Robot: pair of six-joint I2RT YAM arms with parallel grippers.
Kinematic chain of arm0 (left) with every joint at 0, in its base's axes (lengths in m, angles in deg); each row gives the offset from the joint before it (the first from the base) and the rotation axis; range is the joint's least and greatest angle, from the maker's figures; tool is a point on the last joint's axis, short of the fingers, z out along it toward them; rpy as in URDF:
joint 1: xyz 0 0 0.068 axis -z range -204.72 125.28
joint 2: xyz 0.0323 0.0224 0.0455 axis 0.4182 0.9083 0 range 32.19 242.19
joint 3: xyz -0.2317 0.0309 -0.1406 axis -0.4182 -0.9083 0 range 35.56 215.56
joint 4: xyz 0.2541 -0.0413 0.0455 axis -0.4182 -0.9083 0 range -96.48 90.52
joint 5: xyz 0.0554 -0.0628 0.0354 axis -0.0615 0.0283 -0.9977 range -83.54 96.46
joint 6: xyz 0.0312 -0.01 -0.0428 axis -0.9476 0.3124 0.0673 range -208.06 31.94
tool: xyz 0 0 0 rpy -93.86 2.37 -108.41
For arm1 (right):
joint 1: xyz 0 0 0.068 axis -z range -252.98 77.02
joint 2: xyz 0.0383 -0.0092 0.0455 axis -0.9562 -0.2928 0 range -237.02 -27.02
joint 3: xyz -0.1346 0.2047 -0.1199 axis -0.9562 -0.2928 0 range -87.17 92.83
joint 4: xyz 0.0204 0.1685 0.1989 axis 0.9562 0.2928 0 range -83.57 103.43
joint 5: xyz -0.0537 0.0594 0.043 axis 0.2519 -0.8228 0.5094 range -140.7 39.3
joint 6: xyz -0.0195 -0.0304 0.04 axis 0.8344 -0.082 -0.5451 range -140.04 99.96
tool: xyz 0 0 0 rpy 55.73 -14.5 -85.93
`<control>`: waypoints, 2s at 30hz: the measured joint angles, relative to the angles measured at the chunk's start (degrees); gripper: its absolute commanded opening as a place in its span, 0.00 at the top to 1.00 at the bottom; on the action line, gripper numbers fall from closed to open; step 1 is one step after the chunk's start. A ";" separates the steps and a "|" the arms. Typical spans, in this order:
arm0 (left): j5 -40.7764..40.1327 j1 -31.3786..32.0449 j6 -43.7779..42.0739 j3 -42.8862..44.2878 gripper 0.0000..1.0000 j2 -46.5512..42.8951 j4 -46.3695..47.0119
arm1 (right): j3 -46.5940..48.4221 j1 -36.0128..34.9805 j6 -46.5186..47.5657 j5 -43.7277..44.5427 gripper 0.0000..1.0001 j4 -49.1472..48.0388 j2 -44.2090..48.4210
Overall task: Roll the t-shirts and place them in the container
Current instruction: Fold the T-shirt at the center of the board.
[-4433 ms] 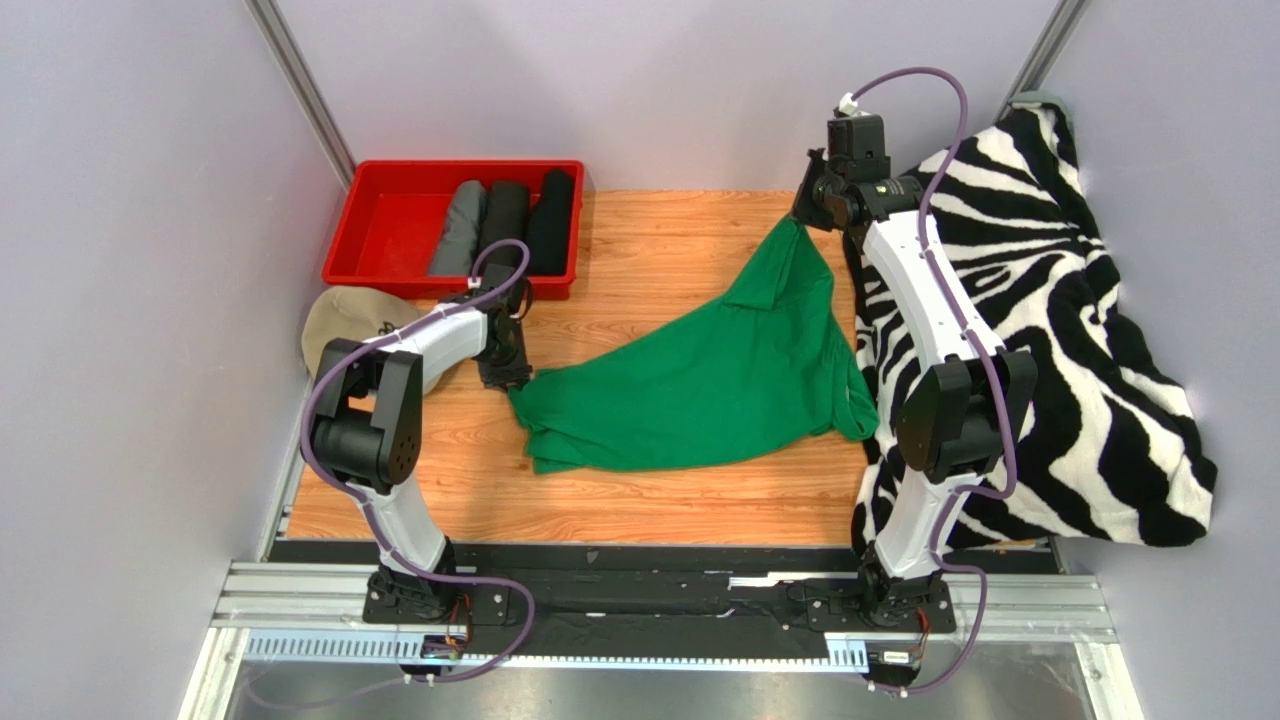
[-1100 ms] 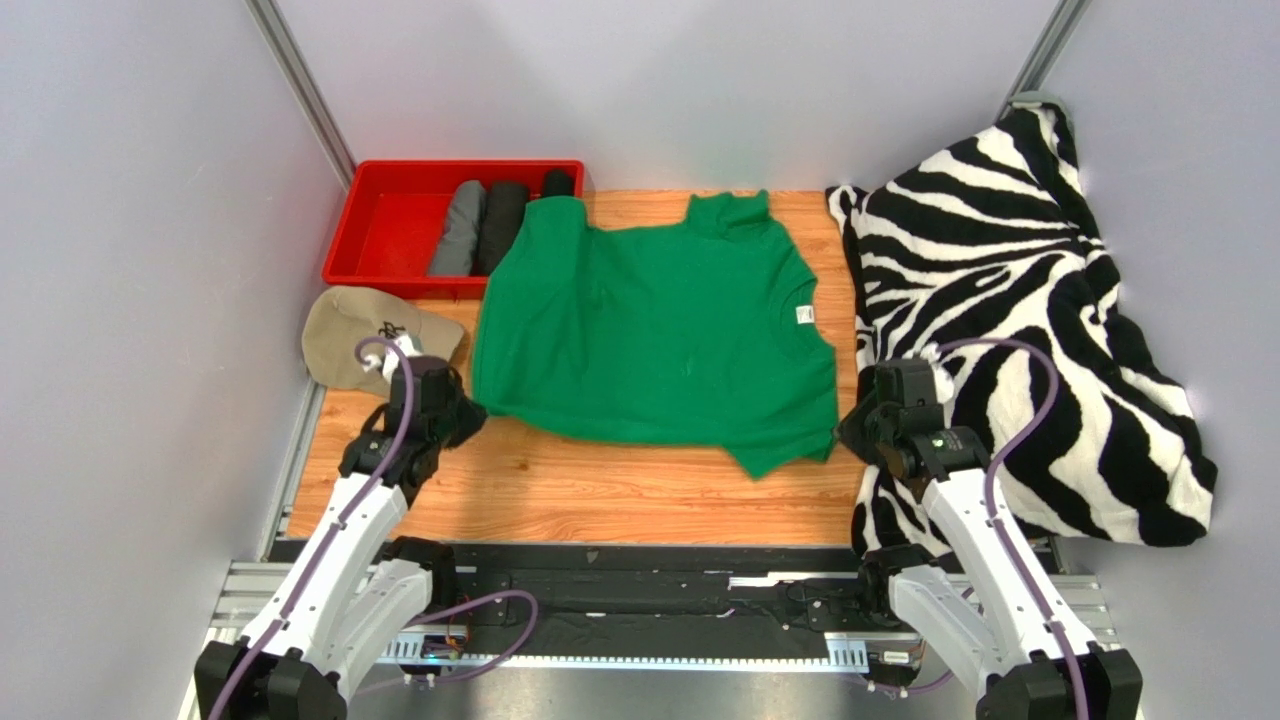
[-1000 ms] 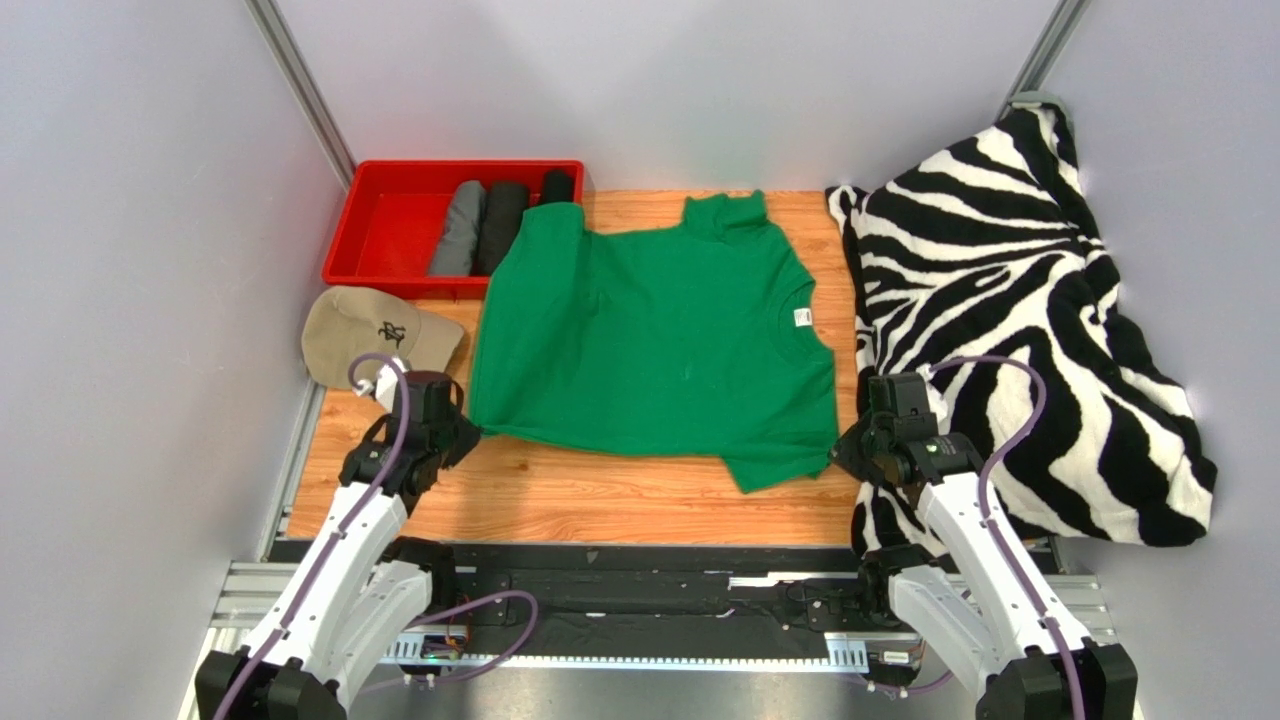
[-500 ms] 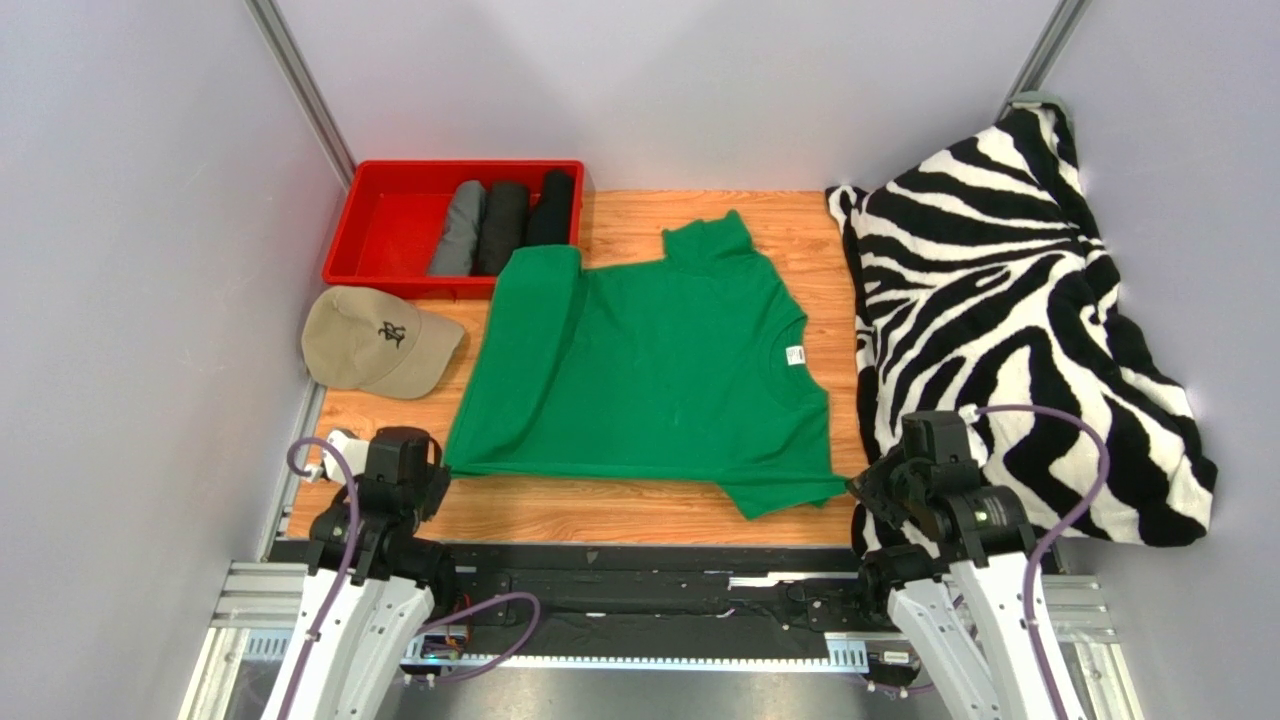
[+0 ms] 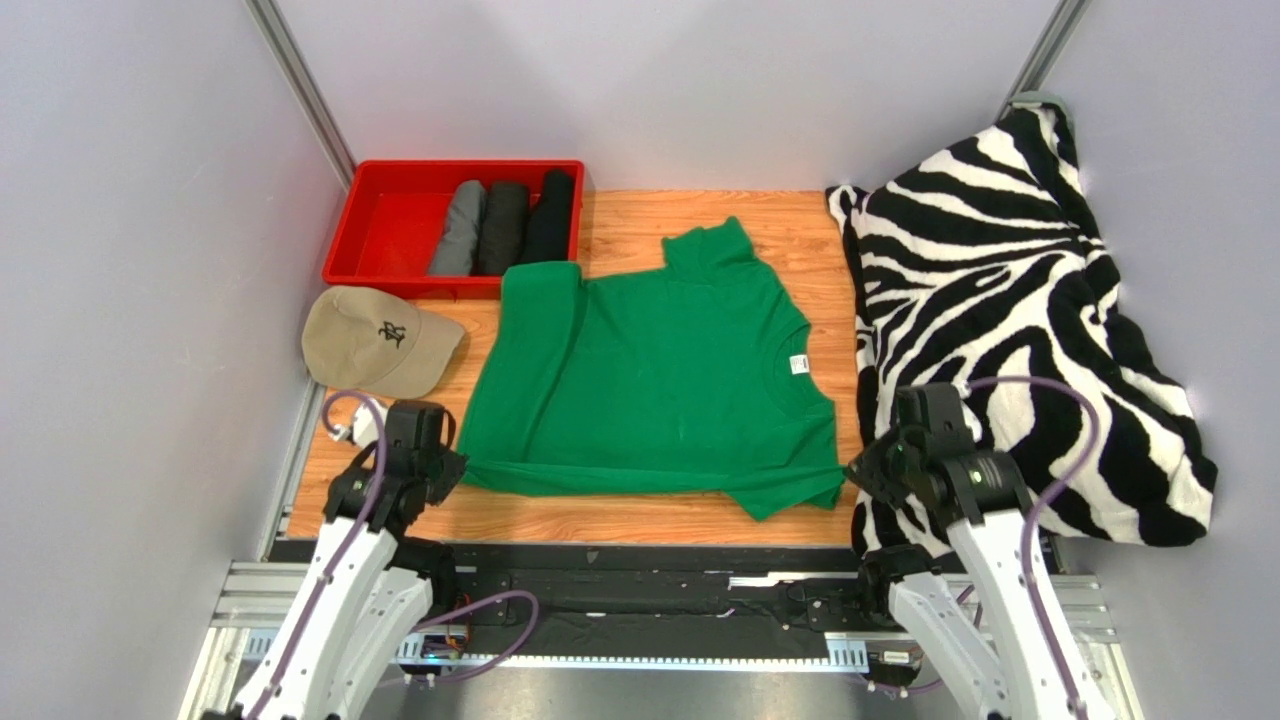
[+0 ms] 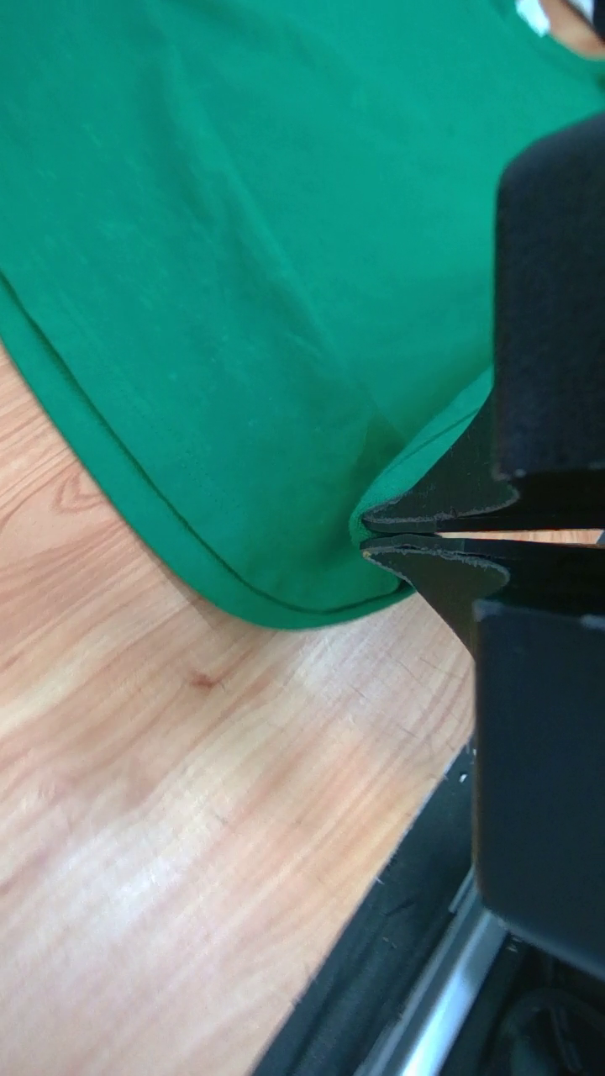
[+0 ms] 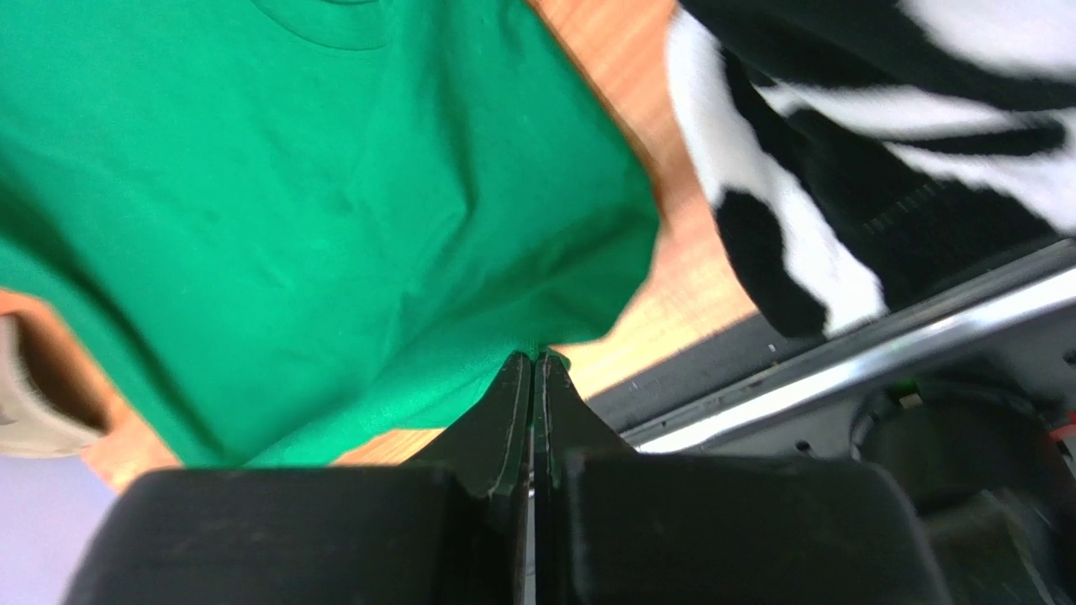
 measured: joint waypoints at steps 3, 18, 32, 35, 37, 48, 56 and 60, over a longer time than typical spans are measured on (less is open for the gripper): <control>1.25 0.02 -3.19 0.04 1.00 6.69 3.89 | 0.07 -0.15 1.36 -0.68 1.00 -5.22 -8.63; 2.27 2.67 -8.96 5.55 1.00 26.21 15.58 | 4.00 -1.99 5.64 0.20 1.00 -20.13 -31.15; -1.99 2.71 -8.96 10.67 1.00 30.73 14.60 | 8.57 -1.92 8.68 4.37 1.00 -21.97 -33.29; -3.17 2.71 -8.98 11.19 1.00 30.75 13.92 | 8.57 -1.44 9.11 4.63 1.00 -21.99 -33.29; -3.85 2.71 -9.01 11.21 1.00 30.86 13.88 | 8.57 -0.96 9.42 4.76 1.00 -22.01 -33.29; -4.76 2.56 -9.03 11.80 1.00 36.44 14.27 | 11.43 -0.42 10.43 4.00 1.00 -23.71 -38.77; -5.62 2.10 -9.20 15.45 1.00 40.94 15.63 | 16.63 -0.42 11.67 3.08 1.00 -24.79 -45.13; -5.66 1.75 -9.18 15.74 1.00 41.97 16.00 | 18.27 -0.42 12.35 3.06 1.00 -24.76 -47.80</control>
